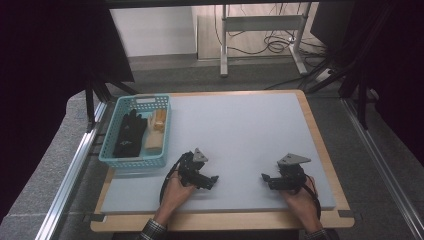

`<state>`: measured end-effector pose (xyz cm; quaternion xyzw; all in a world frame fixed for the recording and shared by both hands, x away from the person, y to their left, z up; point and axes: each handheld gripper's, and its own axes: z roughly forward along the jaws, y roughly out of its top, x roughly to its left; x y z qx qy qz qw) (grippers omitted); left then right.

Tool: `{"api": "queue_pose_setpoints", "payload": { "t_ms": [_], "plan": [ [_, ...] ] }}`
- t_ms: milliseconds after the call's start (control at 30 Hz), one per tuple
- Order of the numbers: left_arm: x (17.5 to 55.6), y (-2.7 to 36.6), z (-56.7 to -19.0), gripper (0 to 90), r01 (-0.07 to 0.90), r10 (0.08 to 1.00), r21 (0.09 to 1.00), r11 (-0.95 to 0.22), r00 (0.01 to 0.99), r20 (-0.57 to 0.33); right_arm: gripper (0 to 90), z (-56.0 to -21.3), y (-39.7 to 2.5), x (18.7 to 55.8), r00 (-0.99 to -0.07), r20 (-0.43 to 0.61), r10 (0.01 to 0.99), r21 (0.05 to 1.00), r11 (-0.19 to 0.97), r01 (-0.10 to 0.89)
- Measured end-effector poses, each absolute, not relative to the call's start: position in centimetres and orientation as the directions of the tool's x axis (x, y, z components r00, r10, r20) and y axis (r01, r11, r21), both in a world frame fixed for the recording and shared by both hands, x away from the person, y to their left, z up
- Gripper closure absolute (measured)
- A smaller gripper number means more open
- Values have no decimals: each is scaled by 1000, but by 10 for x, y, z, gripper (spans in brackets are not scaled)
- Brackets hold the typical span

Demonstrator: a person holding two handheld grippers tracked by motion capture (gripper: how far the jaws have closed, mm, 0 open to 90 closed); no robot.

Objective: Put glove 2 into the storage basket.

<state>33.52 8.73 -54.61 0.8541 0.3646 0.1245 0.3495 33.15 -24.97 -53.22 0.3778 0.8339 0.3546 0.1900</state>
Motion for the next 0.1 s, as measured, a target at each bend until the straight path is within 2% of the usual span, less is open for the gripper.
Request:
{"api": "queue_pose_setpoints", "payload": {
  "t_ms": [100],
  "plan": [
    [335, 87, -546, 0, 536, 710, 686, -492, 703, -40, 199, -532, -250, 331, -642, -48, 765, 735, 463, 496]
  ]
}}
